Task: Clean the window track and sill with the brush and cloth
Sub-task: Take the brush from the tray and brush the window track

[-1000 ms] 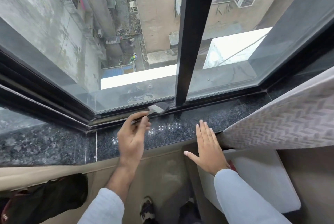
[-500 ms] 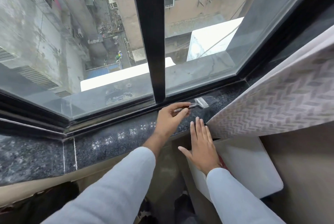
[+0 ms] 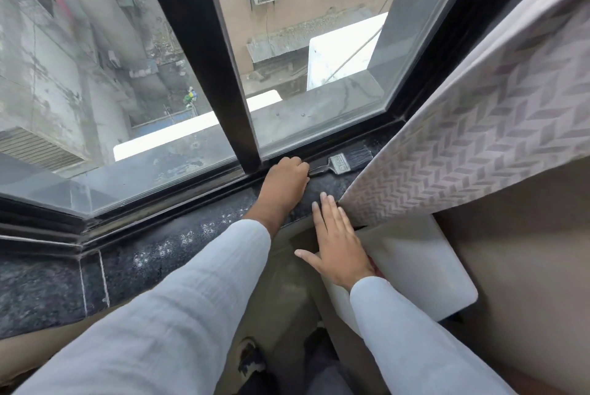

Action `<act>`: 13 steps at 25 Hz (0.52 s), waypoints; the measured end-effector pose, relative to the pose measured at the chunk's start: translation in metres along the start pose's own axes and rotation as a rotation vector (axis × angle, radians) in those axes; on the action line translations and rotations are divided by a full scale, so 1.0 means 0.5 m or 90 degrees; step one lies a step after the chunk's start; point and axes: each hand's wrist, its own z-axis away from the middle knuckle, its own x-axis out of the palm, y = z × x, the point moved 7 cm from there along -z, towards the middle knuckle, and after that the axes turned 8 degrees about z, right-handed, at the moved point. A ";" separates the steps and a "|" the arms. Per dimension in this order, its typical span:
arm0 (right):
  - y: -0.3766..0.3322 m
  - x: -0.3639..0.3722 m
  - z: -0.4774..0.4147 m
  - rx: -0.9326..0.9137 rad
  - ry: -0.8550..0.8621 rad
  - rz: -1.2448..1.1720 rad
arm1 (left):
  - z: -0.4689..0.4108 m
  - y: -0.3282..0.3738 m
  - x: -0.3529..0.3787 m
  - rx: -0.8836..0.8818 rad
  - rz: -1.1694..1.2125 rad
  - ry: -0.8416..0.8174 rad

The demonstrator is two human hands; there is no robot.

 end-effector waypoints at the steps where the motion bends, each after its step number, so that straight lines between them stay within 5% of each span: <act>1: 0.006 0.000 0.014 -0.005 0.010 -0.024 | 0.012 -0.002 -0.004 -0.004 0.001 0.018; 6: 0.098 0.110 0.217 0.144 -0.024 -0.126 | 0.148 0.092 0.037 0.174 0.176 0.101; 9: 0.176 0.219 0.368 0.283 -0.077 -0.165 | 0.175 0.207 0.171 0.258 0.205 -0.121; 11: 0.198 0.256 0.420 0.286 -0.090 -0.145 | 0.168 0.275 0.270 0.256 0.165 -0.292; 13: 0.201 0.271 0.436 0.252 -0.095 -0.123 | 0.145 0.312 0.336 0.261 0.073 -0.356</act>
